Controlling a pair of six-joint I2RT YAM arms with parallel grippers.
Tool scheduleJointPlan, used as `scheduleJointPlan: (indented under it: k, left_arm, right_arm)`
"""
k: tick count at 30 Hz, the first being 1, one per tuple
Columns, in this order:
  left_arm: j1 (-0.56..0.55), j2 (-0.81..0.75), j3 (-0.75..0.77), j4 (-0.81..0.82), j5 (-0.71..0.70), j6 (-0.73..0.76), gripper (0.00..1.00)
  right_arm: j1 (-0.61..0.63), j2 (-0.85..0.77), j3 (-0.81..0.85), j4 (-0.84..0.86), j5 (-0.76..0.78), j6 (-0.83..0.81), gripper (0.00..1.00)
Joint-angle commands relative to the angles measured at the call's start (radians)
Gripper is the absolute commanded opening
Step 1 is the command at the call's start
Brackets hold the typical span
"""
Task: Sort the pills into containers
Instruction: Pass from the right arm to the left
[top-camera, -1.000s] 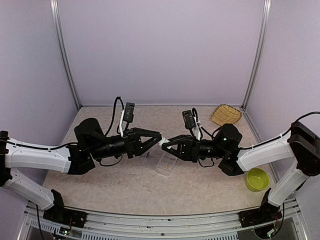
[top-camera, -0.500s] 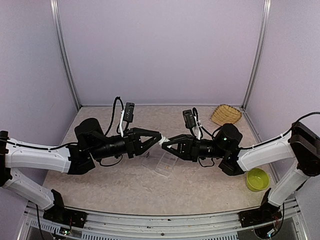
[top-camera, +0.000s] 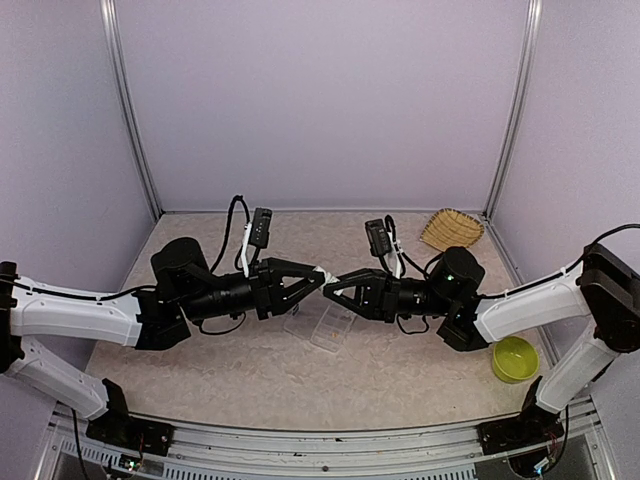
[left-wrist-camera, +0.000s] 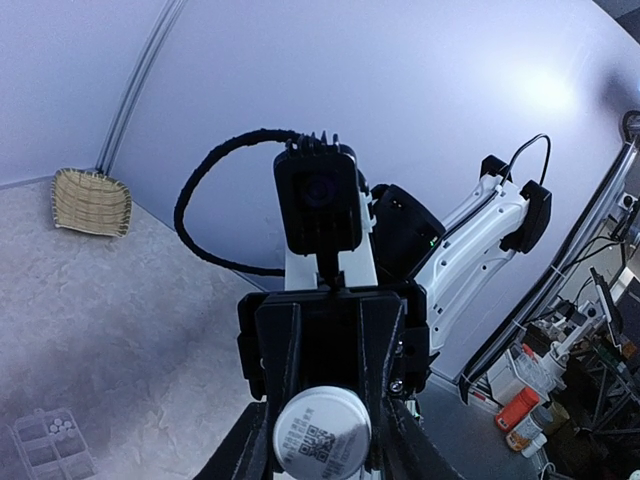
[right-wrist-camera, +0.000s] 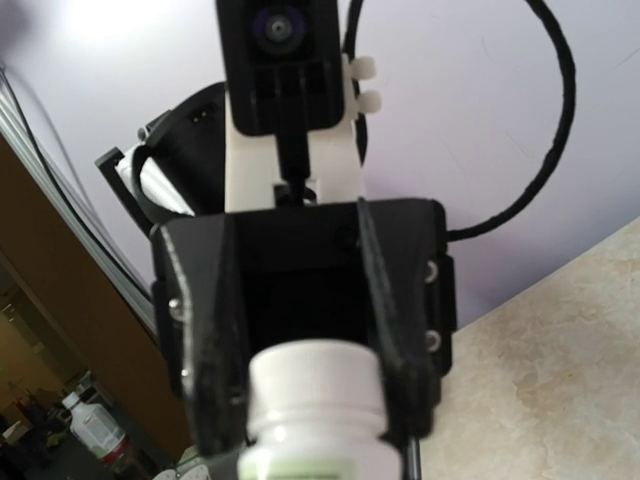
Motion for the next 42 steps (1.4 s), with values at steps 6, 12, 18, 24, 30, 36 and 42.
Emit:
scheduleJointPlan:
  k: [6, 12, 18, 24, 30, 36, 42]
  left_arm:
    - [-0.001, -0.022, -0.014, 0.010, -0.004, 0.013, 0.25]
    - [0.002, -0.026, -0.020, 0.025, -0.003, 0.001, 0.19]
    - [0.004, -0.037, -0.019, 0.018, -0.006, 0.002, 0.18]
    - [0.008, -0.056, -0.014, -0.019, -0.015, 0.016, 0.18]
    - [0.011, -0.091, -0.002, -0.167, -0.093, 0.064, 0.18]
    - [0.011, -0.137, -0.008, -0.338, -0.228, 0.123, 0.18]
    - [0.025, -0.160, -0.027, -0.453, -0.364, 0.157, 0.18]
  right_arm:
    - [-0.005, 0.001, 0.026, 0.005, 0.001, 0.009, 0.20]
    - [-0.005, 0.006, 0.023, -0.002, -0.002, -0.010, 0.25]
    - [-0.006, -0.008, 0.021, -0.070, 0.010, -0.064, 0.66]
    - [-0.020, -0.039, 0.014, -0.146, 0.024, -0.117, 1.00]
    - [-0.048, -0.106, 0.005, -0.286, 0.071, -0.206, 1.00]
    - [-0.070, -0.221, -0.008, -0.482, 0.211, -0.348, 1.00]
    - [-0.076, -0.302, -0.012, -0.612, 0.343, -0.440, 1.00]
